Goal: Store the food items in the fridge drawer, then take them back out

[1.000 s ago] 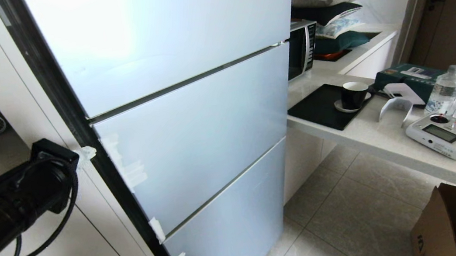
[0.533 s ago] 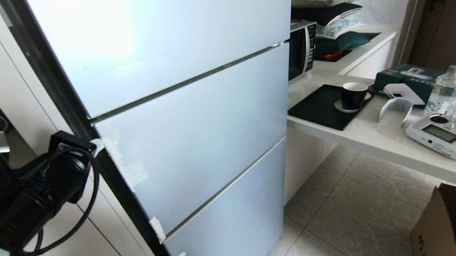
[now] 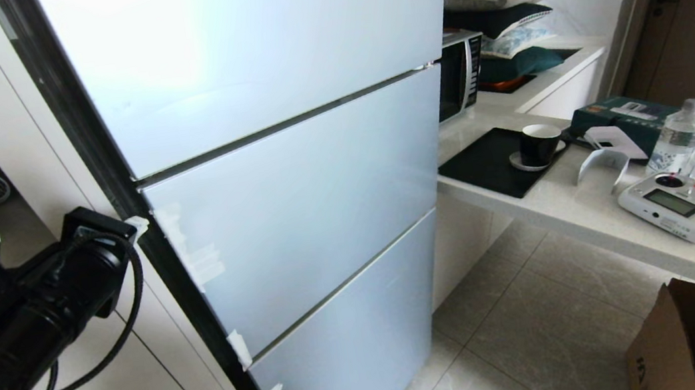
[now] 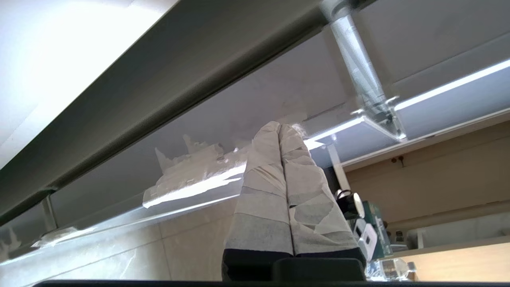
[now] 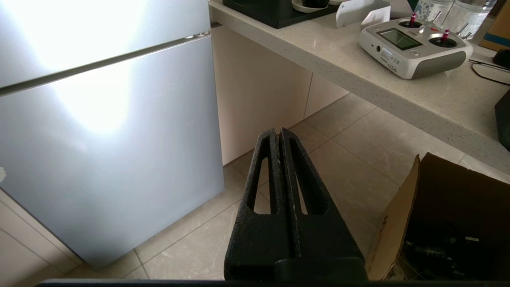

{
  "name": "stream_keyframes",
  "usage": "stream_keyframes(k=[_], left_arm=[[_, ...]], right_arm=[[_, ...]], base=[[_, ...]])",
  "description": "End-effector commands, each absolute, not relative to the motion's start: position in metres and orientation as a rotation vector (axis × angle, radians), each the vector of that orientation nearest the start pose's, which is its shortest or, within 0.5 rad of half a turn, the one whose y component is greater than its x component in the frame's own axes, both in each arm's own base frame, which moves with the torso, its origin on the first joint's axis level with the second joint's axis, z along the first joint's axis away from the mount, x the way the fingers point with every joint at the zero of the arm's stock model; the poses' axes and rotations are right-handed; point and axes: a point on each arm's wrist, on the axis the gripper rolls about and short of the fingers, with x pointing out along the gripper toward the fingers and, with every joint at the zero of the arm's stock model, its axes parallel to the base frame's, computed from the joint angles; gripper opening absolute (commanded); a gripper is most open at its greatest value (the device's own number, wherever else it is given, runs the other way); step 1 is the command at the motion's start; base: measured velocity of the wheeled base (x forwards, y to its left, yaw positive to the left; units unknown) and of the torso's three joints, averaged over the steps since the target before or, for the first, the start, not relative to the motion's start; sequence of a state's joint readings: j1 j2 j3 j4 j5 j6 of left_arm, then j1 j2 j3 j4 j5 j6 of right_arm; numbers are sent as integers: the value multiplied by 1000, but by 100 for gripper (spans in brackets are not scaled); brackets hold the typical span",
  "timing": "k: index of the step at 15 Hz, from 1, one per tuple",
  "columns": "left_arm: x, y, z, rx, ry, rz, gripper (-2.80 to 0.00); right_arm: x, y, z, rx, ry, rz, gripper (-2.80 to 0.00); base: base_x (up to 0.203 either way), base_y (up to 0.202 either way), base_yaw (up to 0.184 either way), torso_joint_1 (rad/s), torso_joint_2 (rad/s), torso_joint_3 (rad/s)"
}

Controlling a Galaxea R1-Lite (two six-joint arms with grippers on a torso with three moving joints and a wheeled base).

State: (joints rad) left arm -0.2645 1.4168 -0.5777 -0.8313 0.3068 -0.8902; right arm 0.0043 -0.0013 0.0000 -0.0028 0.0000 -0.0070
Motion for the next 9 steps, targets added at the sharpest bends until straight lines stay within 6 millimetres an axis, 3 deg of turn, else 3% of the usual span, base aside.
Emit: stream_keyframes(k=[1, 9], left_arm=[[223, -53, 216, -899, -17, 43, -280], [241, -52, 215, -912, -34, 81, -280]], right_arm=[[-23, 0, 76, -8, -5, 5, -280], [-23, 0, 76, -8, -5, 5, -280]], base=[[0, 0, 0, 0, 0, 0], [0, 0, 0, 0, 0, 0]])
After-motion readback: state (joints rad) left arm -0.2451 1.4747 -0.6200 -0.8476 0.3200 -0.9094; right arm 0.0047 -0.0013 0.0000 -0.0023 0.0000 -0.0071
